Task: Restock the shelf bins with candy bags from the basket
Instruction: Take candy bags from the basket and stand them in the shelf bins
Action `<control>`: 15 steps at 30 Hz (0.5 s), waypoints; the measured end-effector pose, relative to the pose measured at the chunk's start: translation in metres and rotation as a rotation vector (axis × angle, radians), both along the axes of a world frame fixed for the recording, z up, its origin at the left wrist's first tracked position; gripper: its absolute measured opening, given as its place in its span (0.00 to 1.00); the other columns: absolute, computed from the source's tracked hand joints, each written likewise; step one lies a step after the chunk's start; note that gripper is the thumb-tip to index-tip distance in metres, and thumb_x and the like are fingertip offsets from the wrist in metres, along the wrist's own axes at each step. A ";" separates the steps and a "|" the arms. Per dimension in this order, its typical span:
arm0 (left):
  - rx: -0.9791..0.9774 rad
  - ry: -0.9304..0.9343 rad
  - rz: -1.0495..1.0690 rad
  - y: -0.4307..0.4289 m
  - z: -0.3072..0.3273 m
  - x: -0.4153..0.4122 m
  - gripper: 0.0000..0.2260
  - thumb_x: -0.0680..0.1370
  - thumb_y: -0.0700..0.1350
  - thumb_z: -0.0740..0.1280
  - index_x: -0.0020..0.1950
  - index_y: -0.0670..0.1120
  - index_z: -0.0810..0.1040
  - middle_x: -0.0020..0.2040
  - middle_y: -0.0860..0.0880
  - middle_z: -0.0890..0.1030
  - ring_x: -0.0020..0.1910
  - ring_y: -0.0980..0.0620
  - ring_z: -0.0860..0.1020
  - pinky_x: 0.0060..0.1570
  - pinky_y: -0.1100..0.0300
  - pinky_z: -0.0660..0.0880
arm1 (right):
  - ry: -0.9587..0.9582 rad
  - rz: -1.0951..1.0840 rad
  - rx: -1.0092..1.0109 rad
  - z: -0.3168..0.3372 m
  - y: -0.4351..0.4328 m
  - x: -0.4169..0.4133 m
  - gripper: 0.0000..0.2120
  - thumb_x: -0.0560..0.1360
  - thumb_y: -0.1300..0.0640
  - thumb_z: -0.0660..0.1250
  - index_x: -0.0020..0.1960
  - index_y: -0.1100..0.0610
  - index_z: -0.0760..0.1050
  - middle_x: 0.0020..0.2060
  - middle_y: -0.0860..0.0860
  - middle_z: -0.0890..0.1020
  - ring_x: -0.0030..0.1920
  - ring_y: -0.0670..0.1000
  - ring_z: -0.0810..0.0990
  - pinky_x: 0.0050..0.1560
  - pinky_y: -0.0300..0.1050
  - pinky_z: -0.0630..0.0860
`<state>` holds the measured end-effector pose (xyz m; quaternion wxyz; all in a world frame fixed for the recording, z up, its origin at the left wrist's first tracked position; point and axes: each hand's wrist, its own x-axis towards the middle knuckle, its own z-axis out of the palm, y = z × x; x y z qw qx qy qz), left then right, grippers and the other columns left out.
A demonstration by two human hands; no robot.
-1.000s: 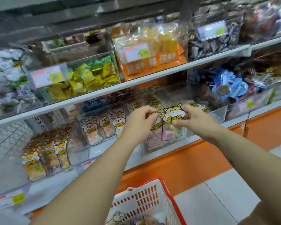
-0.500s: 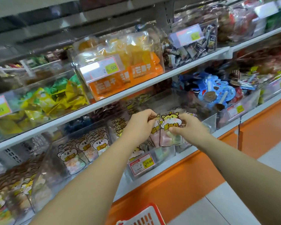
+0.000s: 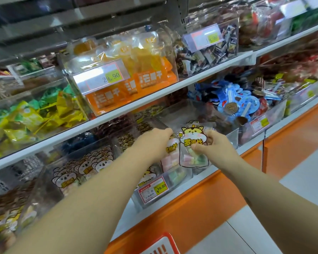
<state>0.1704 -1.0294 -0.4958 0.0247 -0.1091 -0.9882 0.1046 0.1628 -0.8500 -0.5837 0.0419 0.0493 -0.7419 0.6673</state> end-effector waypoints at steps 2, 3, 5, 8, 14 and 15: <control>0.022 -0.012 0.015 0.002 -0.014 -0.001 0.18 0.78 0.38 0.68 0.66 0.48 0.68 0.54 0.40 0.79 0.47 0.39 0.79 0.40 0.50 0.76 | 0.008 0.000 -0.008 0.000 0.000 0.001 0.09 0.73 0.61 0.74 0.52 0.56 0.79 0.47 0.51 0.85 0.50 0.54 0.84 0.56 0.53 0.80; 0.049 -0.006 0.030 0.002 -0.019 -0.003 0.18 0.78 0.38 0.68 0.66 0.47 0.68 0.55 0.40 0.79 0.49 0.39 0.79 0.42 0.50 0.76 | 0.011 0.001 -0.006 -0.001 0.000 0.001 0.09 0.73 0.61 0.74 0.52 0.56 0.79 0.47 0.51 0.85 0.50 0.54 0.84 0.57 0.54 0.80; 0.110 0.017 0.056 -0.002 -0.028 -0.005 0.15 0.78 0.39 0.69 0.63 0.46 0.69 0.54 0.40 0.79 0.49 0.38 0.79 0.42 0.51 0.75 | 0.004 0.003 0.002 -0.001 0.000 0.001 0.10 0.73 0.61 0.74 0.53 0.57 0.78 0.47 0.53 0.85 0.50 0.55 0.84 0.57 0.54 0.80; 0.150 0.044 0.067 -0.007 -0.041 -0.004 0.13 0.77 0.40 0.71 0.56 0.45 0.69 0.51 0.40 0.81 0.49 0.38 0.80 0.41 0.51 0.74 | -0.014 0.001 0.029 -0.002 -0.001 0.000 0.10 0.73 0.60 0.74 0.53 0.57 0.78 0.48 0.54 0.85 0.51 0.56 0.83 0.57 0.56 0.79; 0.107 0.029 0.104 -0.008 -0.057 -0.005 0.16 0.77 0.40 0.70 0.61 0.44 0.69 0.52 0.40 0.80 0.51 0.38 0.80 0.43 0.50 0.75 | -0.015 -0.020 0.025 -0.003 -0.004 0.002 0.10 0.73 0.61 0.74 0.52 0.55 0.78 0.48 0.54 0.85 0.51 0.56 0.83 0.58 0.56 0.79; 0.078 0.029 0.099 -0.006 -0.060 -0.009 0.16 0.76 0.38 0.69 0.62 0.44 0.70 0.52 0.40 0.80 0.51 0.38 0.80 0.44 0.50 0.74 | -0.020 -0.020 0.019 -0.003 -0.006 0.002 0.09 0.73 0.61 0.74 0.52 0.56 0.78 0.48 0.54 0.85 0.51 0.56 0.83 0.58 0.56 0.79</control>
